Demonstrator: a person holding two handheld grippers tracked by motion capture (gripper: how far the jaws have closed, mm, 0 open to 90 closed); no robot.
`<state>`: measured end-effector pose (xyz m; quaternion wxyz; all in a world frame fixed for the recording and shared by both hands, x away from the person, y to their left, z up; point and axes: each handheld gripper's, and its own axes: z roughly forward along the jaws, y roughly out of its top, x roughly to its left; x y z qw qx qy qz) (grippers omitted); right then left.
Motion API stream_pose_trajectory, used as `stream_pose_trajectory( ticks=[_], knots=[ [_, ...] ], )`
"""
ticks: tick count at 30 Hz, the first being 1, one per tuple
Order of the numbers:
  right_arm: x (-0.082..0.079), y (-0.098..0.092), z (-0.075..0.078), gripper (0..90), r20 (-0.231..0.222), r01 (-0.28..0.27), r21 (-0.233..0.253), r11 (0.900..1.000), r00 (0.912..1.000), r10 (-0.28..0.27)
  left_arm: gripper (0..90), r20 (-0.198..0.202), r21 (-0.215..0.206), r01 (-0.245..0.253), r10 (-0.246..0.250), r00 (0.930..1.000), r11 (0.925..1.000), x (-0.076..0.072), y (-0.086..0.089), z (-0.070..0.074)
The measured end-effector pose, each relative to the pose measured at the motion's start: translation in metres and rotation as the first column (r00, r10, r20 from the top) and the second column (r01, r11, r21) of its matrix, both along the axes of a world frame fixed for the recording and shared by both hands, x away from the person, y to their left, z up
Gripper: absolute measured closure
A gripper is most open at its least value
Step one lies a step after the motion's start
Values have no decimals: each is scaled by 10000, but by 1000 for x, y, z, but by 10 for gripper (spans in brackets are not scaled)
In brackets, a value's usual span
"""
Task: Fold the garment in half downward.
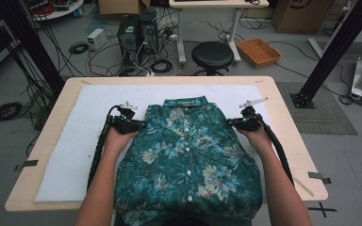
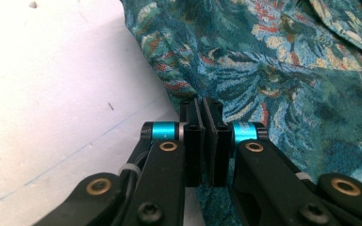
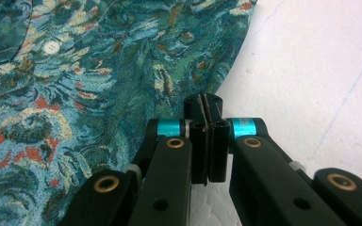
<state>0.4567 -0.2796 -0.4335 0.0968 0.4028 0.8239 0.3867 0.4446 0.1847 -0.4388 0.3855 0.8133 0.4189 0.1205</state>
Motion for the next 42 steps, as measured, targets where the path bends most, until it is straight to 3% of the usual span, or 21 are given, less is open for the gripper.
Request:
stream_pose_trajectory(
  ticks=[4,7,10,12,15,16,17,19,26,28,29,30,32,35,37,42],
  knots=[
    [1,-2,3,900,181,99,87,9999,9998,-100,873,173,19,-99,99,9998,9999,2,-4,1],
    [5,-3,4,900,267,291,92,9995,9992,-294,876,548,0,-345,344,9979,9994,5,-11,2],
    [11,-4,7,900,405,491,97,9987,9980,-495,877,321,309,-310,301,9990,9990,14,-15,7],
    [15,-5,10,900,465,564,20,9984,9973,-564,877,722,152,-338,326,9969,9993,18,-16,12],
    [22,-6,16,900,563,644,-69,9979,9964,-639,877,459,198,-363,354,9983,9991,26,-16,15],
    [26,-6,19,900,686,698,-129,9975,9953,-687,877,574,428,-402,378,9976,9983,32,-18,18],
    [29,-5,22,900,733,734,-164,9972,9947,-720,877,541,348,-392,373,9978,9986,39,-18,22],
    [34,-5,25,900,809,792,-199,9967,9937,-774,876,676,597,-420,380,9970,9973,46,-22,27],
    [56,0,42,900,1161,1176,-330,9925,9868,-1131,876,1012,633,-500,435,9939,9967,62,-25,50],
    [58,0,50,900,1243,1154,-241,9930,9859,-1116,876,1279,466,-481,418,9909,9978,61,-24,60],
    [57,1,54,900,1272,1127,-215,9934,9859,-1091,876,1308,116,-390,372,9907,9992,59,-22,63],
    [55,2,58,900,1366,1027,-188,9945,9856,-992,876,1234,68,-329,319,9918,9994,57,-21,64],
    [50,4,61,900,1430,771,-267,9967,9871,-725,875,1035,292,-75,45,9946,9995,53,-24,64],
    [43,5,59,900,1410,562,-372,9977,9887,-504,875,1182,95,133,-143,9929,9999,45,-25,60],
    [40,4,57,900,1385,489,-223,9986,9893,-454,875,1079,294,170,-201,9940,9994,44,-25,59],
    [36,1,53,900,1235,499,-171,9986,9912,-475,874,1028,20,251,-252,9944,9997,41,-22,59]
  ],
)
